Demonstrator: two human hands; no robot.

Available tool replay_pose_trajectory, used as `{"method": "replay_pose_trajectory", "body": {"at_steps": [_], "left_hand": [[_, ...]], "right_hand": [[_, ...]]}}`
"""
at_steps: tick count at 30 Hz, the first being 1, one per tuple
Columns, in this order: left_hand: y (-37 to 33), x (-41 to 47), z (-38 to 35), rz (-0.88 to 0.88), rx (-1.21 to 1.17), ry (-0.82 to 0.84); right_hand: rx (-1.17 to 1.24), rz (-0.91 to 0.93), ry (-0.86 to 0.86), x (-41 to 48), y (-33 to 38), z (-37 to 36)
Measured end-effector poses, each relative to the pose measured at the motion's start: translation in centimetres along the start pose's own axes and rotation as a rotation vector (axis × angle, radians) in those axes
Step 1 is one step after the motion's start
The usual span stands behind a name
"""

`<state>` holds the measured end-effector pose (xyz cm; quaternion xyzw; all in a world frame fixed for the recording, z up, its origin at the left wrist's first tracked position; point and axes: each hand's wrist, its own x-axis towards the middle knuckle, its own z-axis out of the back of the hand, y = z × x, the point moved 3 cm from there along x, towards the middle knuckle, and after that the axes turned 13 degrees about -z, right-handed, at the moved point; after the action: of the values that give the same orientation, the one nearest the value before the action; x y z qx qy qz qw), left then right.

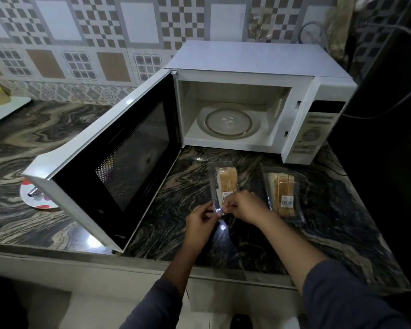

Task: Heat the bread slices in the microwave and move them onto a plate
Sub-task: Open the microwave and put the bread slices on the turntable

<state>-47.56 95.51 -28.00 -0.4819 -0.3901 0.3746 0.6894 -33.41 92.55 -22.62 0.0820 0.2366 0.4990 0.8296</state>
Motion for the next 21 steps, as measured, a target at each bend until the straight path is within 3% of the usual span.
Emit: {"method": "replay_pose_trajectory", "body": {"at_steps": [4,8,13,21], "left_hand": [[0.1,0.1,0.1,0.041,-0.043,-0.024],[0.0,0.5,-0.4,0.189,-0.193,-0.138],[0.4,0.4,-0.8,0.337,-0.337,-0.237],[0.4,0.4,-0.7,0.389,-0.379,-0.264]], "right_hand": [[-0.055,-0.029,-0.016,0.1,0.4,0.0],[-0.115,-0.028,-0.017,0.1,0.7,0.0],[-0.055,-0.045,0.051,0.6,0.8,-0.1],[0.055,-0.029,0.155,1.1,1.3,1.0]]}}
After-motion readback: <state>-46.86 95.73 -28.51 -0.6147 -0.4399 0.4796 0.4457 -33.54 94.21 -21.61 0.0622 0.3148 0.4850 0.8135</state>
